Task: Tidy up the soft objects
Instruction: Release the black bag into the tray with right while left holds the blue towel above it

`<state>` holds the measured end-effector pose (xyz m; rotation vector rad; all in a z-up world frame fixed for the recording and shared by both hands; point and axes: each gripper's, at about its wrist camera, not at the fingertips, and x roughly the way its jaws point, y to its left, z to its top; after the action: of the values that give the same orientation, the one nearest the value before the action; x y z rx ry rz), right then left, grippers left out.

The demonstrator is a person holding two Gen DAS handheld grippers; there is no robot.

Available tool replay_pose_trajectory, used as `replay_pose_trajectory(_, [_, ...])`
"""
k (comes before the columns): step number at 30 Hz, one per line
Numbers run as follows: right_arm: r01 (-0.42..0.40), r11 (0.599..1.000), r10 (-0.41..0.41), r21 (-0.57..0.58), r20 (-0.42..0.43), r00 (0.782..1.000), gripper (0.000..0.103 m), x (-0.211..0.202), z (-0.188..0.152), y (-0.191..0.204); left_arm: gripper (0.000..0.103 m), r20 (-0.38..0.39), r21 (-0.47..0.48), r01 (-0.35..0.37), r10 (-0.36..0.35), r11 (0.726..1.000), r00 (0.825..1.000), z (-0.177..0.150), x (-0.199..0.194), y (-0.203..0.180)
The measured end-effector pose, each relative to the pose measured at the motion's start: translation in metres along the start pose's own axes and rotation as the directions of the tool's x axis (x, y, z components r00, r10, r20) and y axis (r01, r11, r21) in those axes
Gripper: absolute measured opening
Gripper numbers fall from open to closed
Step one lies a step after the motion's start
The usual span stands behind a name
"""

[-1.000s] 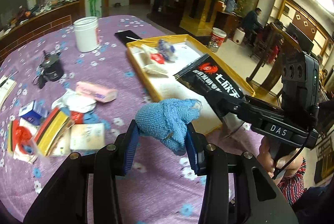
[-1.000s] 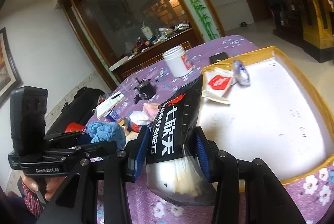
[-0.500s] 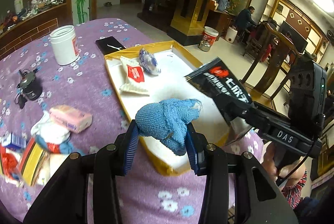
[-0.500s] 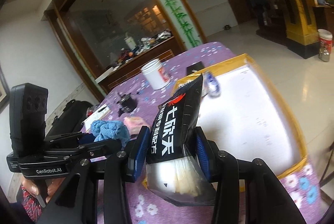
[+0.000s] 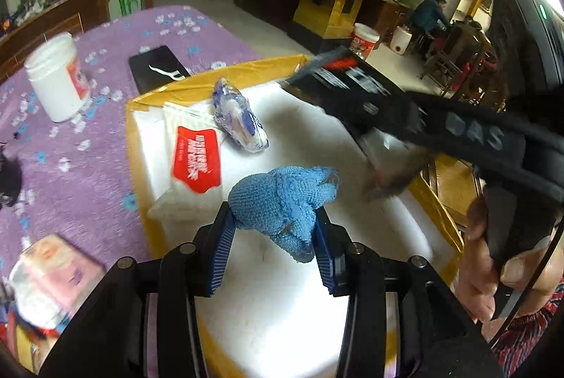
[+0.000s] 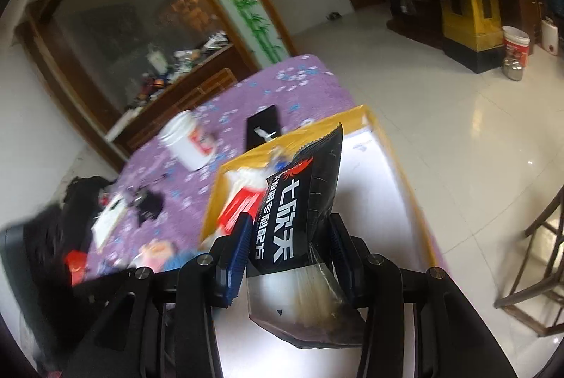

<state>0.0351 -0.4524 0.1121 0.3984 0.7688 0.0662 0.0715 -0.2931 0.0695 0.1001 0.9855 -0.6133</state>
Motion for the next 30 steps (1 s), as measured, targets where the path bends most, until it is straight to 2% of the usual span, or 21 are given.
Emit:
replay_pose_trajectory(4, [0.065,0.998,-0.066,-0.013,-0.062,0.996,0.045,0.043,0.025,-0.001,0.040,-0.033,-0.018,-0.021,0.021,1.000,0.999,0.003,0.018,0.000])
replay_pose_trajectory(8, [0.093,0.995,-0.095,-0.021,-0.103,0.990,0.045,0.076,0.029,-0.004,0.040,-0.041,-0.031,-0.037,0.036,0.999,0.999,0.004,0.026,0.000])
replay_pose_trajectory(14, [0.096,0.995,-0.096,-0.009,-0.113,0.989,0.045,0.106,0.034,-0.009,0.041,-0.028,-0.084,-0.038,0.035,0.996,0.999,0.006,0.035,0.008])
replay_pose_trajectory(18, [0.111,0.994,-0.110,0.003,-0.109,0.988,0.049,0.109,0.035,-0.014,0.045,-0.021,-0.102,-0.023,0.021,0.995,1.000,0.005,0.035,0.010])
replay_pose_trajectory(24, [0.076,0.996,-0.071,0.042,-0.113,0.991,0.051,0.107,0.036,-0.018,0.050,-0.020,-0.106,-0.008,0.006,0.994,1.000,0.005,0.031,0.009])
replay_pose_trajectory(27, [0.066,0.997,-0.062,0.044,-0.095,0.994,0.060,0.098,0.036,-0.017,0.050,-0.022,-0.117,0.010,-0.012,0.993,1.000,0.004,0.027,0.009])
replay_pose_trajectory(30, [0.047,0.998,-0.044,0.046,-0.077,0.996,0.060,0.087,0.034,-0.016,0.050,-0.011,-0.111,0.018,-0.020,0.994,1.000,0.004,0.021,0.008])
